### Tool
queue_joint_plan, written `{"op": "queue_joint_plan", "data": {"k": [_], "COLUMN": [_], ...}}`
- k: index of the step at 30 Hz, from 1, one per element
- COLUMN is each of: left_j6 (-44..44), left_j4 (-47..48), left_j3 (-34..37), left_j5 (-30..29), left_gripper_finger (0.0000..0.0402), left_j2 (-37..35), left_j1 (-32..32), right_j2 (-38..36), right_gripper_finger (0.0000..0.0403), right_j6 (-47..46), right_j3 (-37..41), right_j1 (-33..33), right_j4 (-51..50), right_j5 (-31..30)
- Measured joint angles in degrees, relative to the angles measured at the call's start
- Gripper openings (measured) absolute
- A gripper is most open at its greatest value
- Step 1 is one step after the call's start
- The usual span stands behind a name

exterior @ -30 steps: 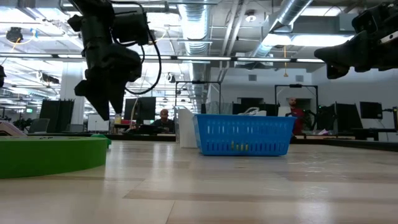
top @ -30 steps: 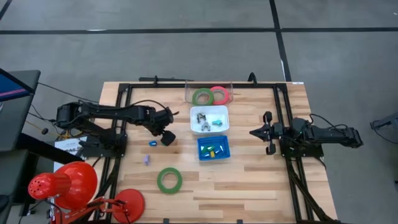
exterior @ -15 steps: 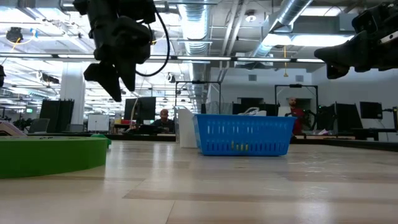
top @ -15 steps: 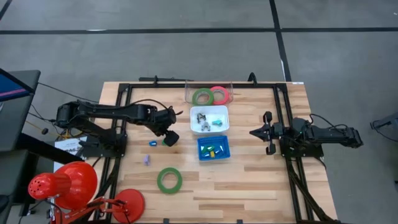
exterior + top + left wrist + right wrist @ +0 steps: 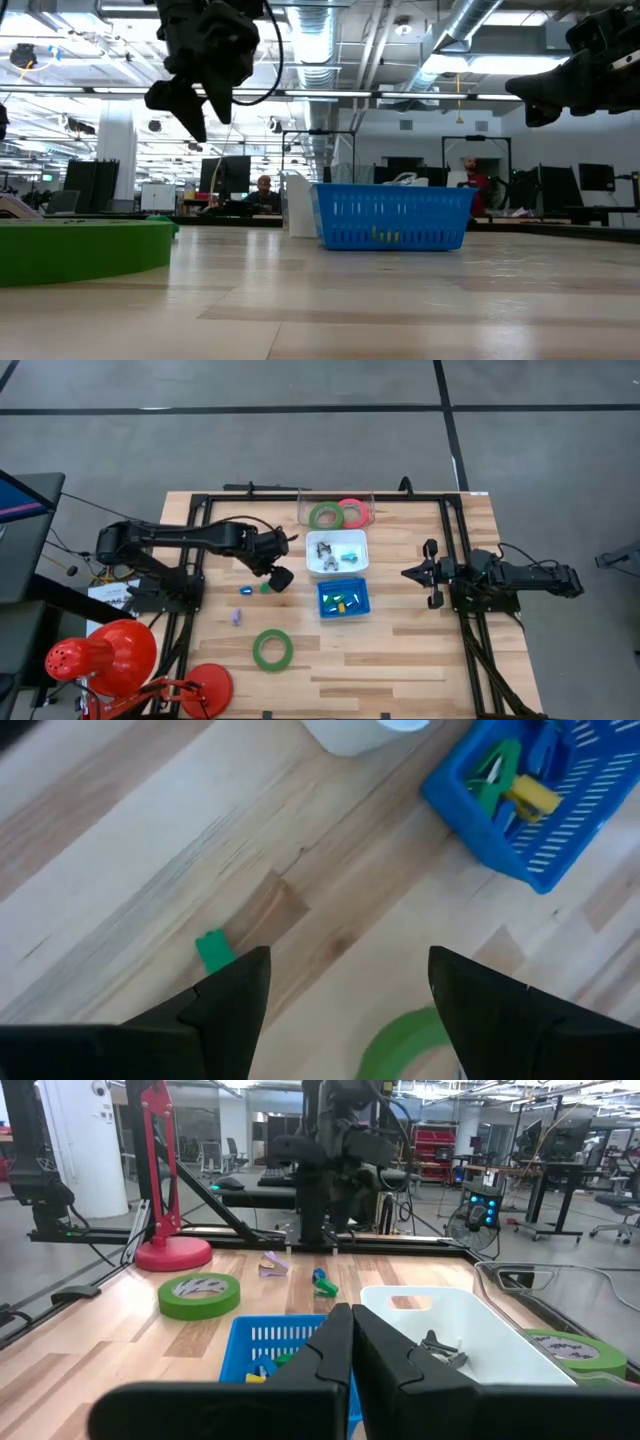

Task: Pick and place Stapler, Stapler remover, tape
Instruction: Put the green stapler into the blue bin

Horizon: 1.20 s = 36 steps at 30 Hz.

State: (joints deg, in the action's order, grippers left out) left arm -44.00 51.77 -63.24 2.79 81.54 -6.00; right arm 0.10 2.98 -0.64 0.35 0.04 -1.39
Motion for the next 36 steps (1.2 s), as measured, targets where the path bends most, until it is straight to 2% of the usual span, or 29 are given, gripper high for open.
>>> {"op": "queue_joint_plan", "data": {"k": [6,22,36], "left_j6": [-0.01,-0.47,-3.49], "left_j4": [3.07,6.53,5.73], "left_j3": [-2.39,-2.49,3.13], "left_j5": [0.07,-0.42,-1.27], "left_gripper_finger": [0.0261,0.0261,0.0261], "left_j2": [4.04,12.67,15.67], "left_j1": [0.00,-0.13,-0.13], "right_j2": [0.00,0.00,0.00], "right_gripper_finger": [0.0001,0.0001,0.0001], "right_j6": [0.02,0.00,0.00], "right_j3": [-0.02,0.00,0.00], "right_j1": [0.01,-0.01,0.01], "right_j4": [0.01,0.01,0.01], "right_j5": [0.00,0.00,0.00]}}
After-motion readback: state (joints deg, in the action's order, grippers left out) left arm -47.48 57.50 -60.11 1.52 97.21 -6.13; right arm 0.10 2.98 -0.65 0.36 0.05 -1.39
